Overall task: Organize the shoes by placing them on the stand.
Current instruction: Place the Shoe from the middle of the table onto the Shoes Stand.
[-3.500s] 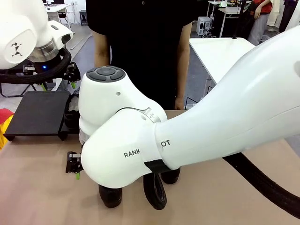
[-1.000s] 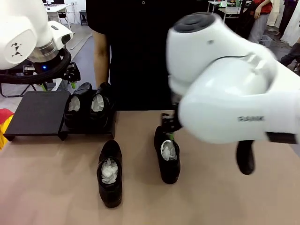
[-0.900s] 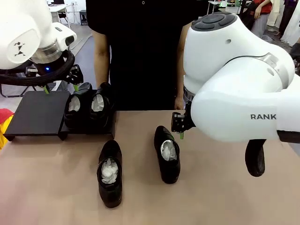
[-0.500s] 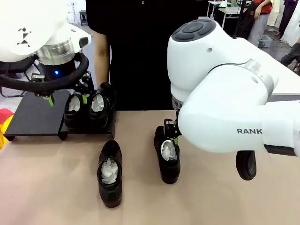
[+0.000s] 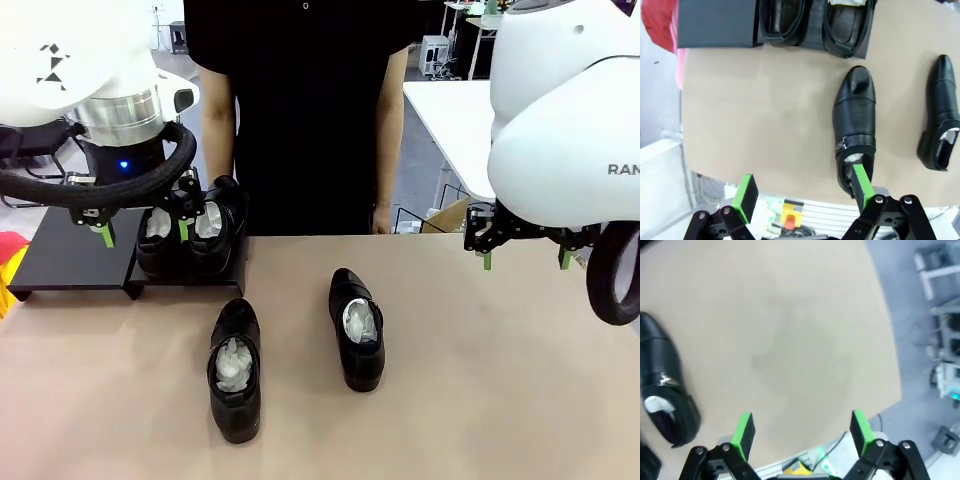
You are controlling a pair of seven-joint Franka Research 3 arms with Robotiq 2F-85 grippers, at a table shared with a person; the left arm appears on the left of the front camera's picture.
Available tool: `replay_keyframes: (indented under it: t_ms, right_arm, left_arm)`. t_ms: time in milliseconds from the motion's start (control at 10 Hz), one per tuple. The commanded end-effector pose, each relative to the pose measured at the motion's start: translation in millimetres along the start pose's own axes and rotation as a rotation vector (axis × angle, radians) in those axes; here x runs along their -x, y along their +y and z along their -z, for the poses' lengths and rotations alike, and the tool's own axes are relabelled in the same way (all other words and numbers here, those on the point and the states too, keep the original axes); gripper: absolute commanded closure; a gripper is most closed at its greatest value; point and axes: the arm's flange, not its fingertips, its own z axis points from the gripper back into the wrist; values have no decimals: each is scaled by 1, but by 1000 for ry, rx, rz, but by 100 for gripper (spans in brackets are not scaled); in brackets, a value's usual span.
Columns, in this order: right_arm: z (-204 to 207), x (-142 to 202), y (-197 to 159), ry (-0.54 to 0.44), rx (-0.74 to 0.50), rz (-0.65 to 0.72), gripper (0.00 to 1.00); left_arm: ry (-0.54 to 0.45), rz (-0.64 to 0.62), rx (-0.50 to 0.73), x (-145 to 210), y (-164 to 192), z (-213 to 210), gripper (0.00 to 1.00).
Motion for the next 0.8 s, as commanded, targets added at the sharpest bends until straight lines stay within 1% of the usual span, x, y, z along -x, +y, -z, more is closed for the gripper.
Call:
replay_keyframes:
  t_ms: [0, 100, 200, 300, 400, 500, 600, 700]
  right_arm:
    - [-11, 20, 39, -50, -22, -82, 0]
    - [0, 0, 0, 0, 0, 0, 0]
    - [5, -15, -4, 71, -22, 34, 0]
    - [11, -46, -44, 103, -12, 146, 0]
    - [12, -65, -81, 116, -14, 216, 0]
    - [11, -71, -104, 121, -35, 263, 0]
    - [13, -69, -108, 142, -77, 275, 0]
    - [22, -63, -93, 98, -4, 217, 0]
  left_arm:
    - [54, 31, -17, 6, -10, 11, 3]
    - [146, 66, 52, 24, -31, 25, 3]
    - [212, 66, 101, 45, -46, 37, 3]
    - [277, 55, 170, 65, -56, 48, 3]
    - [283, 63, 171, 79, -64, 56, 3]
    - [283, 77, 114, 89, -69, 67, 3]
    - [320, 96, 88, 93, -67, 73, 3]
    - [298, 91, 134, 86, -77, 61, 3]
